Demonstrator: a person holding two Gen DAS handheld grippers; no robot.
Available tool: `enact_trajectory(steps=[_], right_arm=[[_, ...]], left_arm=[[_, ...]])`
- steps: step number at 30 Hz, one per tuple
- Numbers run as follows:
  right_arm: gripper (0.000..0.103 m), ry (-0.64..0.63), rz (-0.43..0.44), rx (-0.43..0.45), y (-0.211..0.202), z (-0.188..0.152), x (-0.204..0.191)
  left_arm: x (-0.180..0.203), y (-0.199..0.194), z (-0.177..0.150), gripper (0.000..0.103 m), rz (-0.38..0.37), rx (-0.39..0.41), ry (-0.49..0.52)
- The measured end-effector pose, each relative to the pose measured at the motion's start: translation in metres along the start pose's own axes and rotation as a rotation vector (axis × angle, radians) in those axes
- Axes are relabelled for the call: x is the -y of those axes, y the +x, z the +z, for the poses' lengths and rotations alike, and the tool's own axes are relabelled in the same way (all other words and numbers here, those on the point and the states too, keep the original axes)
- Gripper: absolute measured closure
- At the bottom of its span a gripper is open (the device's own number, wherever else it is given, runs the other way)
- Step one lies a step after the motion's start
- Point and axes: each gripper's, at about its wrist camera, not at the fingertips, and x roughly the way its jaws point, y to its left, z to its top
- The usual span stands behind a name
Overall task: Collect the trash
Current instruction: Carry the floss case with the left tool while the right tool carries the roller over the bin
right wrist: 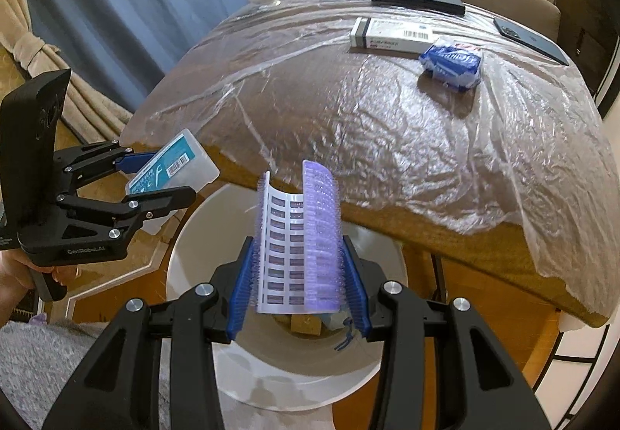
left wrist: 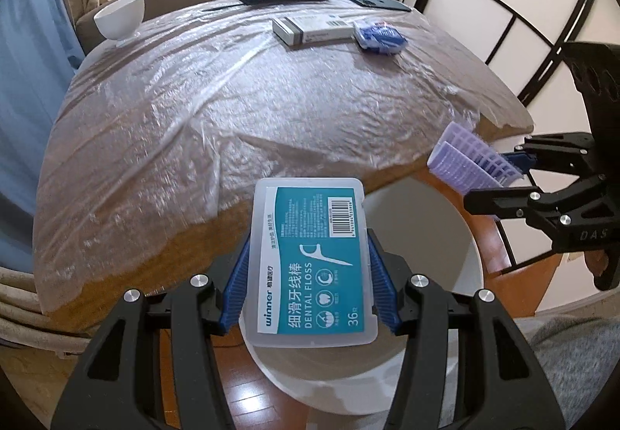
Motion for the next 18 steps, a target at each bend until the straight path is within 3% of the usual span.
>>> enact_trajectory(steps=[18], right_arm=[[0.061,-0.029,0.026,-0.109,0.026,-0.025,-0.007]], left_arm=[[0.019,0.026,-0.028,0.048,-0.029,-0.114,0.107]])
